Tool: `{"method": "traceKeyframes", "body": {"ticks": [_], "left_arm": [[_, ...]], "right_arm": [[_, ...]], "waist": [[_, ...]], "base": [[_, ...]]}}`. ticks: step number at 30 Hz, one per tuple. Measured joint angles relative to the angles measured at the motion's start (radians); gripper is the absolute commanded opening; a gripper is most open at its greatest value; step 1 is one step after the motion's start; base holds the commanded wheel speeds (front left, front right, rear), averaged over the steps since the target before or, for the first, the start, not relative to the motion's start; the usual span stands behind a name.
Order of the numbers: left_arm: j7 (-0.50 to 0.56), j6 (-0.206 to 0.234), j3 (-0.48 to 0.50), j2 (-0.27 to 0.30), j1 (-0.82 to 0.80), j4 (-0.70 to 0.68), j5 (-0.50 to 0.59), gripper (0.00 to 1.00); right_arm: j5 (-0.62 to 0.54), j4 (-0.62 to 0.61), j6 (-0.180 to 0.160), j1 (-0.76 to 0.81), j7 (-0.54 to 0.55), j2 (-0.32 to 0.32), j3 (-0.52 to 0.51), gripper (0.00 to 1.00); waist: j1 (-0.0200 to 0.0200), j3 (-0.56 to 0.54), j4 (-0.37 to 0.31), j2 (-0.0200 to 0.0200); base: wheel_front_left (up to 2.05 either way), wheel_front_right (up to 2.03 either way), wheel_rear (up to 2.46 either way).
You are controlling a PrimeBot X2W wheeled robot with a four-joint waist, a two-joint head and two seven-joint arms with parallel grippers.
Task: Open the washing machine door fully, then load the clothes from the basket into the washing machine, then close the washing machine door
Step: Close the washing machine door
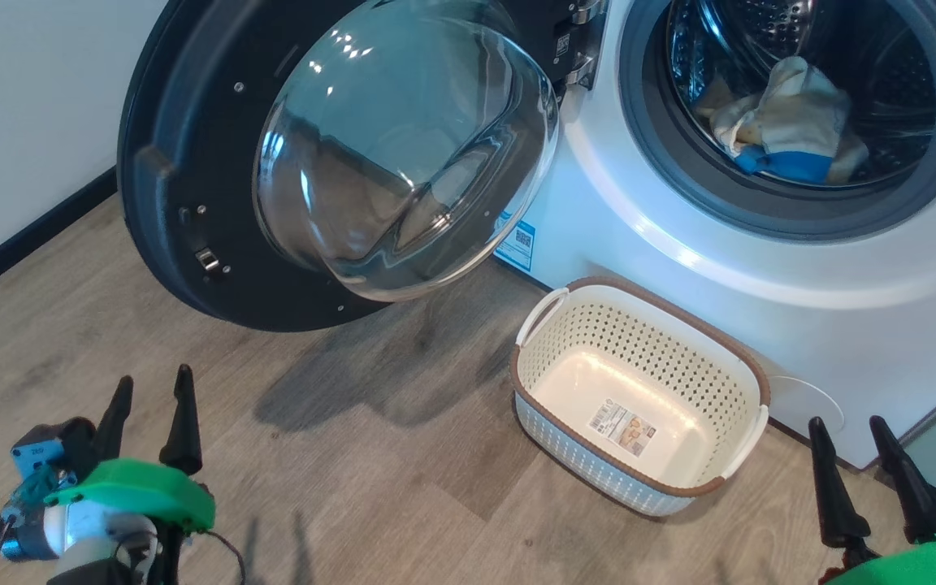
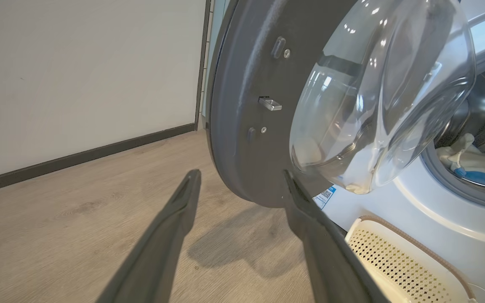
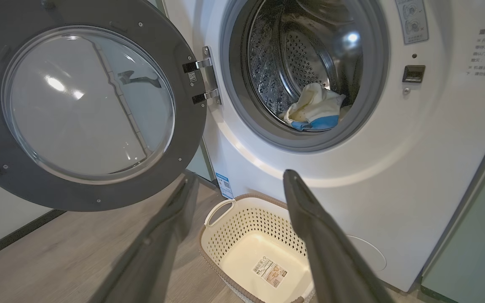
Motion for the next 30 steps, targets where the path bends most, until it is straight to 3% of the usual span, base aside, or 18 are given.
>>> {"method": "traceKeyframes", "body": {"ticks": [3, 4, 5, 6, 7, 14, 22, 30], "left_arm": [[0.0, 0.0, 0.002, -0.005, 0.0, -0.003, -0.012, 1.0], [0.0, 0.0, 0.005, -0.007, 0.0, -0.004, -0.018, 0.81], [0.0, 0.0, 0.004, -0.007, 0.0, -0.004, -0.023, 0.39], [0.0, 0.0, 0.005, -0.007, 0.001, -0.004, -0.029, 0.1], [0.0, 0.0, 0.007, -0.007, 0.001, -0.004, -0.042, 0.0], [0.0, 0.0, 0.084, -0.001, 0.0, -0.007, -0.204, 0.0], [0.01, 0.0, 0.172, 0.064, -0.101, 0.061, -0.554, 0.0], [0.186, 0.0, 0.239, 0.17, -0.289, 0.221, -0.825, 0.0]], "right_arm": [[0.0, 0.0, 0.0, 0.0, 0.0, 0.0, 0.0, 1.0], [0.0, 0.0, 0.0, 0.0, 0.0, 0.0, 0.0, 1.0], [0.0, 0.0, 0.0, 0.0, 0.0, 0.0, 0.001, 1.0], [0.0, 0.0, 0.0, 0.0, 0.0, 0.0, 0.003, 1.0], [0.0, 0.0, 0.0, 0.0, 0.0, 0.0, 0.005, 1.0], [0.0, 0.001, 0.0, -0.001, 0.0, 0.0, 0.015, 1.0], [0.0, 0.002, 0.0, -0.002, 0.0, -0.007, 0.034, 1.0], [0.0, 0.001, 0.0, -0.002, 0.0, -0.026, 0.042, 1.0]], "waist": [[0.0, 0.0, 0.002, 0.0], [0.0, 0.0, 0.002, 0.0], [0.0, 0.0, 0.002, 0.0], [0.0, 0.0, 0.001, 0.0], [0.0, 0.001, -0.001, 0.0], [0.0, 0.001, -0.029, 0.0], [0.0, 0.002, -0.064, 0.0], [0.0, 0.014, -0.082, 0.0]], "base": [[0.0, 0.0, 0.0], [0.0, 0.0, 0.0], [0.0, 0.0, 0.0], [0.0, 0.0, 0.0], [0.0, 0.0, 0.0], [0.0, 0.0, 0.0], [0.0, 0.0, 0.0], [0.0, 0.0, 0.0]]}}
